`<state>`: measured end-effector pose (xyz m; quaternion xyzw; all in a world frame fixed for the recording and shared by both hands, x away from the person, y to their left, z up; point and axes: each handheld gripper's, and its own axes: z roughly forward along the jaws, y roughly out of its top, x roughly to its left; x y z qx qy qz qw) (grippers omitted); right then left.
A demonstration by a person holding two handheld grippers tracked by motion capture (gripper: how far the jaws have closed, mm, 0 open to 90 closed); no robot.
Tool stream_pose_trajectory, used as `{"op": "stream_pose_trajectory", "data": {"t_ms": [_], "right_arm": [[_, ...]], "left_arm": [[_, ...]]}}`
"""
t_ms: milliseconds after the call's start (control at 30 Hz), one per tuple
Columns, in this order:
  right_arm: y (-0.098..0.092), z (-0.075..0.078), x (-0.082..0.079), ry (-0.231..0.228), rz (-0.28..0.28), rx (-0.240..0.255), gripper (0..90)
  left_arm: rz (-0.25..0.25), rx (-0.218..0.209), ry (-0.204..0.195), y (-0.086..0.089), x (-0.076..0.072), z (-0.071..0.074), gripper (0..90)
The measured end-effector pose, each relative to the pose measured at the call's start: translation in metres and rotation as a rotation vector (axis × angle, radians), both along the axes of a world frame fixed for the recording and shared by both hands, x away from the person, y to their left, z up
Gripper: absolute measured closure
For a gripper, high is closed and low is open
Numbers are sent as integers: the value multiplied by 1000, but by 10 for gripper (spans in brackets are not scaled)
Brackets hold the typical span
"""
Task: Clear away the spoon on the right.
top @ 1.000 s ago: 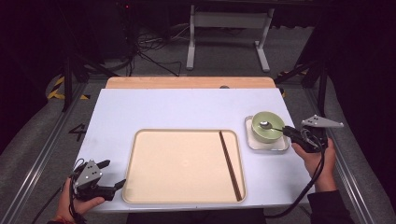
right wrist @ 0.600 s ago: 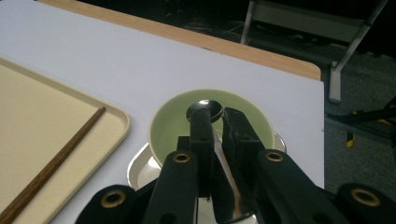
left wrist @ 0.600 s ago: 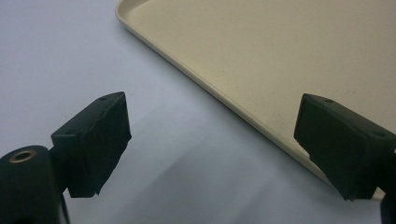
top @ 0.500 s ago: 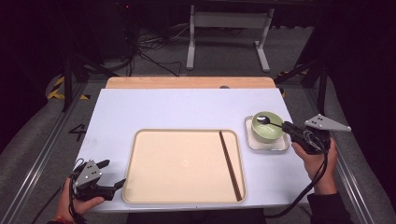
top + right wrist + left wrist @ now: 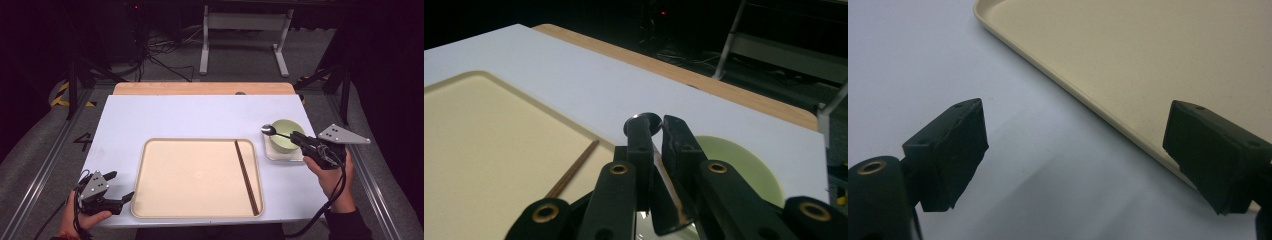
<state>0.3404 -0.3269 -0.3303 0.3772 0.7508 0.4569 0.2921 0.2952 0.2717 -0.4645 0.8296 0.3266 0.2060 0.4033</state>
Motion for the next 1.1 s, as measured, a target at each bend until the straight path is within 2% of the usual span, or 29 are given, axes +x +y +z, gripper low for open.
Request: {"op": "stream_pose_trajectory", "data": {"t_ms": [233,433,467,700,1000,1100], "right_arm": [[26,-7,-1,28,102,-9,836],[46,-13,-3,49,163,-29,836],[55,-17,-3,57,185,-42,836],[73,-25,-3,78,236,-65,836],[101,-46,-3,114,311,-114,835],[105,-51,-2,130,322,-108,834]], "left_arm": [[0,1,1,0,0,0,115],[0,2,3,0,0,0,115],[-1,3,1,0,0,0,115],[0,2,2,0,0,0,114],[-2,1,4,0,0,-1,114],[-2,2,2,0,0,0,114]]}}
